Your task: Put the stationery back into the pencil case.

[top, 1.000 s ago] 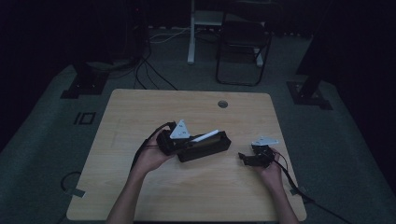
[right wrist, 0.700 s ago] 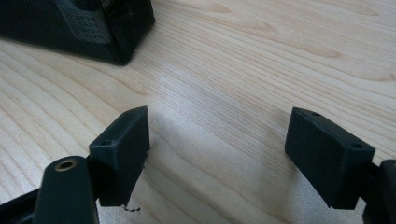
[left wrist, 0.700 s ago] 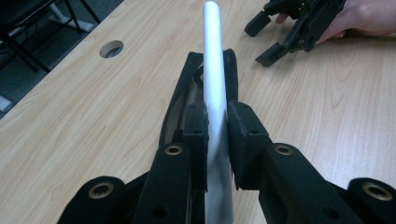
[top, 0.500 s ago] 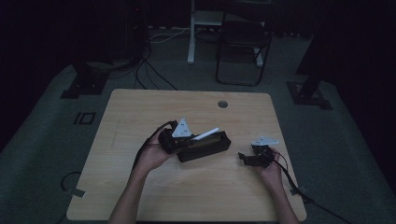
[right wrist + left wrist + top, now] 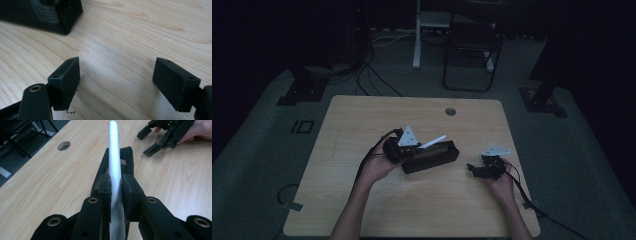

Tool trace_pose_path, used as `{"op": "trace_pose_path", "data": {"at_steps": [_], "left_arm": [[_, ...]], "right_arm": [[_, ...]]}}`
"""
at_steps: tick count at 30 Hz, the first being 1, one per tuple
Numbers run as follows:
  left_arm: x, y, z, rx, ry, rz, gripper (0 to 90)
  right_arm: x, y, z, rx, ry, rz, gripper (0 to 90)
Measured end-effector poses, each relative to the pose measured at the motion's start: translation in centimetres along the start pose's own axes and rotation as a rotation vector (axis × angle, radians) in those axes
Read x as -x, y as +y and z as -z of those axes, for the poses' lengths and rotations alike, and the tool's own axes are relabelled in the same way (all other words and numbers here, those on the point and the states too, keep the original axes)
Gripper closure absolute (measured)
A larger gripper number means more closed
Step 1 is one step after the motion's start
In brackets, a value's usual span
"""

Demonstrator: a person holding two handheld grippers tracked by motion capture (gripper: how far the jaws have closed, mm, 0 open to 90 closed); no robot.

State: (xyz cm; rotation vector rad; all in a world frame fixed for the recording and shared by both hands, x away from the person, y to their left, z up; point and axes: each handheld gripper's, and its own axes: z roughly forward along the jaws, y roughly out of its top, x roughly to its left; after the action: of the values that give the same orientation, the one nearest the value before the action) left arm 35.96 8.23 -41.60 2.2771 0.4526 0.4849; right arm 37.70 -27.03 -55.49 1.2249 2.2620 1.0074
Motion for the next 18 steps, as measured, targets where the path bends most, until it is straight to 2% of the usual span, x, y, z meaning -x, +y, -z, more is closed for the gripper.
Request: {"op": "trace_pose_path", "data": {"at_steps": [11, 18], "left_arm": [[-0.2, -0.1, -0.7, -0.001, 0.015, 0.008, 78.5], [-0.2, -0.1, -1.3, -0.01, 0.005, 0.005, 78.5]], "right_arm": [[0.0, 0.0, 0.0, 0.0, 0.0, 0.0, 21.9], [0.0, 0.0, 0.0, 0.0, 0.0, 0.0, 21.9]]}}
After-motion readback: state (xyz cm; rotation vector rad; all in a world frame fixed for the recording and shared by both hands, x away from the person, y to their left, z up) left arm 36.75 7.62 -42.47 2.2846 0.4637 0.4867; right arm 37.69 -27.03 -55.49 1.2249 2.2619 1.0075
